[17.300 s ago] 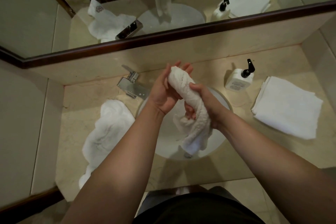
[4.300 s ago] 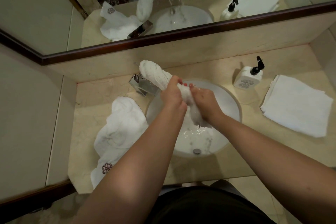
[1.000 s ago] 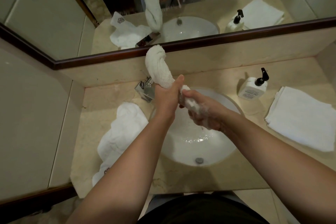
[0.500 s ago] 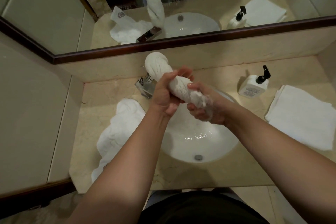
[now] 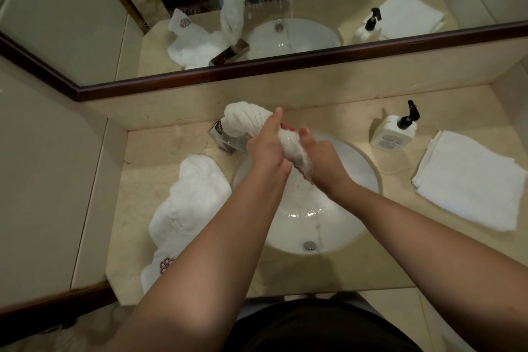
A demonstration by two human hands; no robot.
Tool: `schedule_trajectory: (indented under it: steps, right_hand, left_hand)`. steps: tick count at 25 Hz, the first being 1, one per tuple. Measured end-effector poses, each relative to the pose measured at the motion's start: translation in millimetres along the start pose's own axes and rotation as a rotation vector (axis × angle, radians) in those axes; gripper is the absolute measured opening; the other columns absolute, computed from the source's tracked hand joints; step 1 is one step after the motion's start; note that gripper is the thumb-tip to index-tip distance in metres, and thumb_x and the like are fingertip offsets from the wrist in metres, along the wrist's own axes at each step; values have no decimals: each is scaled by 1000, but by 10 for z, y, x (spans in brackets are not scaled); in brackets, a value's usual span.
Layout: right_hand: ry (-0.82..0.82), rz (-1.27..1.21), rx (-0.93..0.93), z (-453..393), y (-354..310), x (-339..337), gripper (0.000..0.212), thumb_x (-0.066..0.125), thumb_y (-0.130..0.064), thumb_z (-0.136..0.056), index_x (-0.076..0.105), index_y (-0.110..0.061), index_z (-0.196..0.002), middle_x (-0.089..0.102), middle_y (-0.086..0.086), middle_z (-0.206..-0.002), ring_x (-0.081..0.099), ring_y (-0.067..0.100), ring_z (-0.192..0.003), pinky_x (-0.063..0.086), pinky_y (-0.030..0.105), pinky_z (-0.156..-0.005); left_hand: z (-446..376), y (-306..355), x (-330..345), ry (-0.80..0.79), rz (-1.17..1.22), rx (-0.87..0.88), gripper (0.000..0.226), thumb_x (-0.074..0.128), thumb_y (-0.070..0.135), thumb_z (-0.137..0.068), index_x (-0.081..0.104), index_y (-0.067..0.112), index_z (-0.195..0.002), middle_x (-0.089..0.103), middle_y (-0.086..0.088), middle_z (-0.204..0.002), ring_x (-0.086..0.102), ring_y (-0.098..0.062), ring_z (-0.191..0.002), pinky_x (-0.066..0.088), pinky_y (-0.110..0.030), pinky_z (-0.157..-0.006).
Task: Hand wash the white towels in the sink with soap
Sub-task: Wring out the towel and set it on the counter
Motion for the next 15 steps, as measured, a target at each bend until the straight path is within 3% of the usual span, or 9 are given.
schedule_trajectory:
  steps: [1, 3, 6, 8, 10, 12, 15]
  right_hand:
    - [-28, 7, -17, 16, -26, 19, 76, 30, -61, -92, 65, 4, -110, 53, 16, -68, 48, 22, -59, 38, 38, -59]
    - [-40, -27, -24, -7, -18, 2, 93, 37, -80, -85, 67, 5, -105, 51, 13, -62, 46, 18, -53, 36, 33, -52]
    - [-166, 17, 6, 12, -31, -13, 69, 45, -70, -87, 66, -5, -90, 48, 9, -62, 38, 11, -45, 29, 24, -42]
    - [-251, -15, 89, 46, -37, -23, 50, 55, -58, -91, 62, -9, -87, 45, 8, -64, 32, 10, -44, 25, 22, -40]
    - [-264, -95, 199, 62, -47, -52, 43, 58, -52, -91, 63, -9, -89, 43, 7, -63, 28, 11, -43, 21, 22, -40]
    - [-311, -202, 273, 51, -59, -87, 48, 58, -55, -88, 64, -8, -88, 40, 6, -59, 25, 12, -43, 19, 21, -39]
    - [-521, -295, 323, 80, -106, -126, 53, 54, -60, -83, 61, -7, -83, 38, 3, -53, 24, 9, -35, 17, 16, -34]
  left_hand:
    - [-12, -15, -18, 27, -3, 11, 28, 79, 17, -83, 56, 7, -71, 58, -5, -60, 60, -16, -49, 55, -28, -54]
    - [-20, -31, -62, 59, -30, 41, 27, 80, 19, -83, 58, 6, -74, 61, -4, -62, 61, -14, -50, 54, -26, -52]
    - [-47, -25, -122, 77, -95, 81, 42, 84, 34, -76, 65, 0, -94, 71, -7, -81, 70, -19, -73, 61, -35, -76]
    - [-13, 23, -118, 49, -149, 67, 46, 83, 41, -76, 67, 2, -93, 72, -8, -80, 69, -21, -75, 60, -39, -81]
    - [33, 78, -71, -121, -172, 41, 38, 73, 43, -84, 65, 6, -88, 68, -7, -76, 64, -20, -68, 55, -36, -66]
    - [92, 124, -18, -417, -215, 40, 31, 63, 39, -82, 63, 10, -94, 67, -6, -86, 60, -19, -74, 42, -30, -54]
    - [132, 146, -4, -752, -122, 58, 59, 80, 42, -72, 57, 15, -118, 66, -6, -109, 64, -19, -92, 46, -27, -51]
Point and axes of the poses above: each hand's wrist, its own z-axis away from the middle knuckle, its own x-axis out of the palm, y = z × x, the point moved 5 cm from there along -z, towards the middle knuckle
